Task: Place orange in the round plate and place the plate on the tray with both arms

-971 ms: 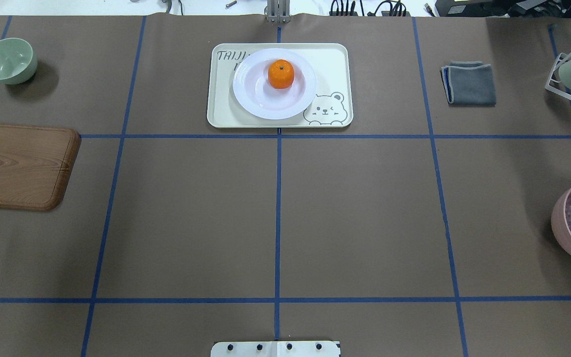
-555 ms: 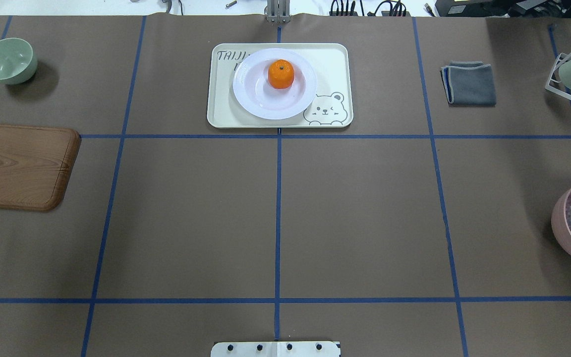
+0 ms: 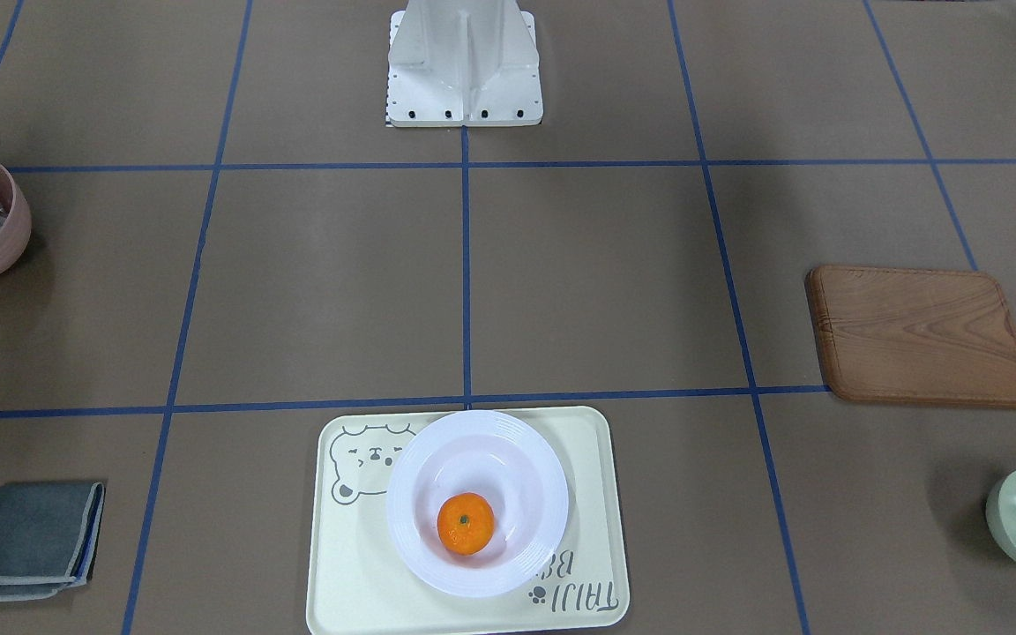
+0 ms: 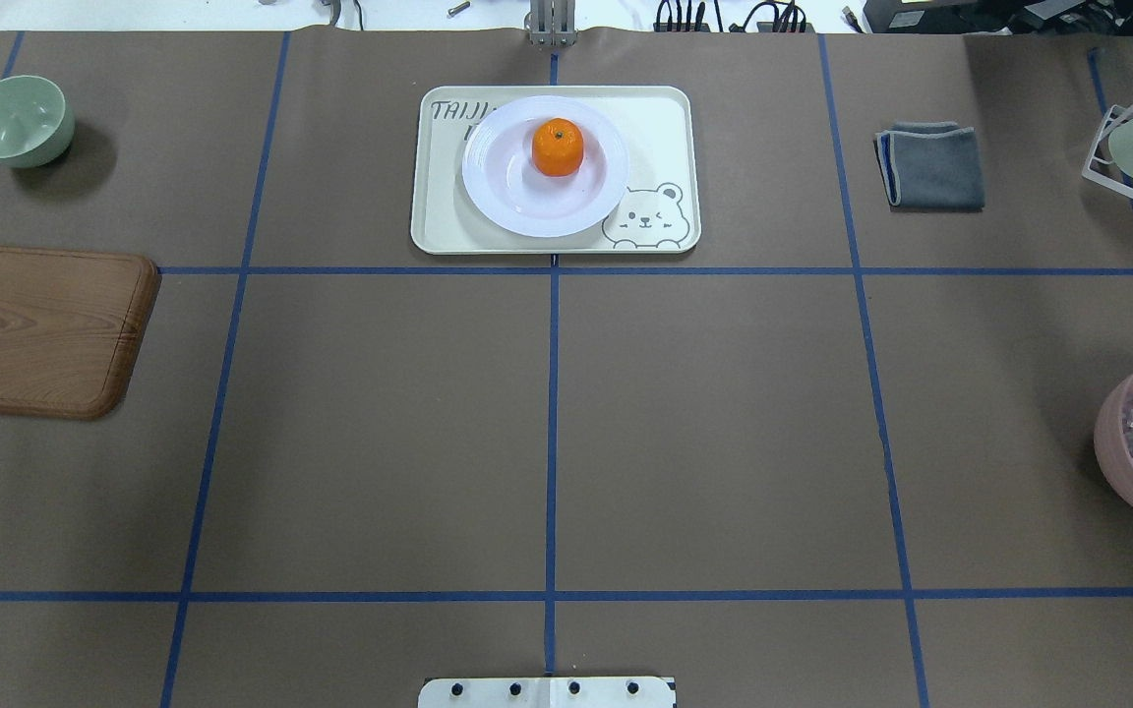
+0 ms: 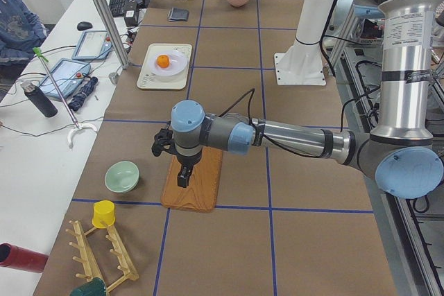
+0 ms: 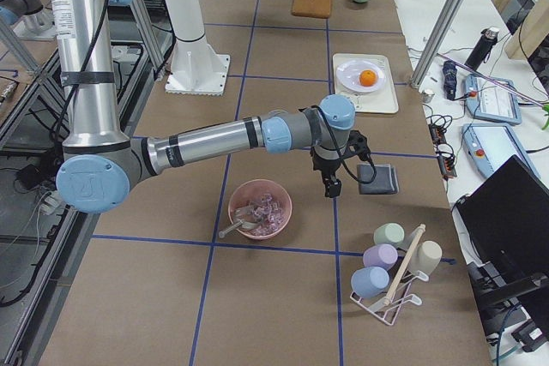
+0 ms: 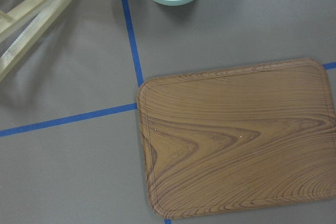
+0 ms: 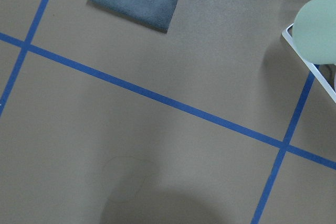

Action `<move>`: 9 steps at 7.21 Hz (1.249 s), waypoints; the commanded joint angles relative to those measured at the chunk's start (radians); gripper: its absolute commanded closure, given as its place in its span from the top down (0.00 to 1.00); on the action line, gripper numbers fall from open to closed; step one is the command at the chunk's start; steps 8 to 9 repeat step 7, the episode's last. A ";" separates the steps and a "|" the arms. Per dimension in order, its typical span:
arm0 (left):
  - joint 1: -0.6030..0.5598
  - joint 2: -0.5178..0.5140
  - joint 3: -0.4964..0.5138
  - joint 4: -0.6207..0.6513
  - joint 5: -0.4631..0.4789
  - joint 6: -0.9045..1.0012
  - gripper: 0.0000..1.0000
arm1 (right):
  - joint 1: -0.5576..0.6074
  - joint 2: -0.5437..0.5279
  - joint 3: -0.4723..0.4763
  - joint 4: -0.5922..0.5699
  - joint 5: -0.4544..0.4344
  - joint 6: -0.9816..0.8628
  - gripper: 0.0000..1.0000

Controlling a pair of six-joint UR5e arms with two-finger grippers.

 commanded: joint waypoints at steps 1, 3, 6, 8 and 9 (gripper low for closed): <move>0.011 0.005 -0.001 -0.005 -0.008 0.002 0.98 | -0.012 -0.009 0.002 -0.001 -0.043 0.001 1.00; 0.013 0.005 0.000 -0.009 -0.008 0.005 0.98 | -0.011 -0.024 0.004 -0.009 -0.040 0.001 1.00; 0.017 0.005 -0.009 -0.008 -0.010 0.005 0.98 | -0.011 -0.029 0.010 -0.009 -0.040 0.002 1.00; 0.016 0.003 -0.004 -0.012 -0.010 0.007 0.98 | -0.011 -0.029 0.010 -0.009 -0.040 0.002 1.00; 0.016 0.003 -0.004 -0.012 -0.010 0.007 0.98 | -0.011 -0.029 0.010 -0.009 -0.040 0.002 1.00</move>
